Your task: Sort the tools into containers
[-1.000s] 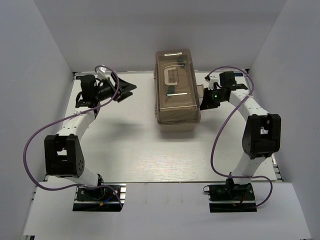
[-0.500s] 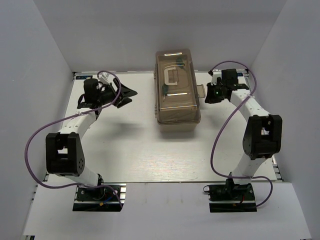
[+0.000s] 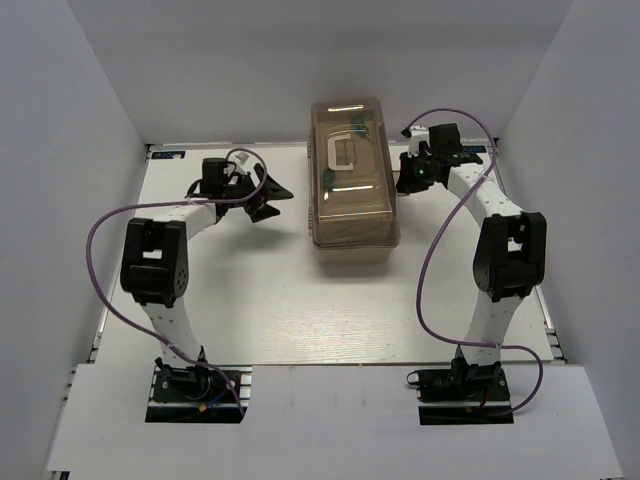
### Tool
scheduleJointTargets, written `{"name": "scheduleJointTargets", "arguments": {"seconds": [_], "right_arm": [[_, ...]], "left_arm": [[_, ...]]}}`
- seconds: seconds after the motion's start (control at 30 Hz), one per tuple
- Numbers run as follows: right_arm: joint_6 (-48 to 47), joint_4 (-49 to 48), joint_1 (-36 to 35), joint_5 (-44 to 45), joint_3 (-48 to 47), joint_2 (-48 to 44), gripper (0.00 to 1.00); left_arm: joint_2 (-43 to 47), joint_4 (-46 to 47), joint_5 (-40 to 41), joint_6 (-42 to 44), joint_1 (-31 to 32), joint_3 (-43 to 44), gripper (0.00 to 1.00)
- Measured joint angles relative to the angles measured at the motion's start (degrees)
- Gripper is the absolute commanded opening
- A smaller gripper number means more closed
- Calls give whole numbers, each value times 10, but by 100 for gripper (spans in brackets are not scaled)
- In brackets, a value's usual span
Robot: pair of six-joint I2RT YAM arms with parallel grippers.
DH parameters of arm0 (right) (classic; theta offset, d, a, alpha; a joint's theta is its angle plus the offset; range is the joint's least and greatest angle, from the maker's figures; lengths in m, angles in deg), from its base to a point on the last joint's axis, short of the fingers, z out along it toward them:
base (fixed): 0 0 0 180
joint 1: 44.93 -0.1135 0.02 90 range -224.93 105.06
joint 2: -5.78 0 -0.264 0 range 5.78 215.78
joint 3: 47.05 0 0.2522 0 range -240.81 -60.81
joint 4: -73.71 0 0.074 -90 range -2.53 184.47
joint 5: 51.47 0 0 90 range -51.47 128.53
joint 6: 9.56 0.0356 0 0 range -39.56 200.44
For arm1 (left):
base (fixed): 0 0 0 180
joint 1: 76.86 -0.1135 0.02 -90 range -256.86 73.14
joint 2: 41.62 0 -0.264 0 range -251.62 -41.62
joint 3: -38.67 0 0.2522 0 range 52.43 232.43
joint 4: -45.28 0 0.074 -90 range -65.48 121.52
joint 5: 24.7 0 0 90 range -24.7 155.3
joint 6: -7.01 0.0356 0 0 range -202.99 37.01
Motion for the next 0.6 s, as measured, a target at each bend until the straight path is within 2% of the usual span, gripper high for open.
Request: {"name": "scheduleJointTargets", "arguments": {"seconds": [0.27, 0.43, 0.6], "right_arm": [[9, 29, -13, 6, -13, 2, 1], [-1, 53, -27, 60, -26, 2, 1], [0, 59, -30, 65, -26, 2, 0]], "left_arm": [[-126, -16, -5, 7, 69, 124, 90], [-142, -23, -8, 9, 69, 147, 90], [-142, -24, -9, 8, 70, 148, 90]]}}
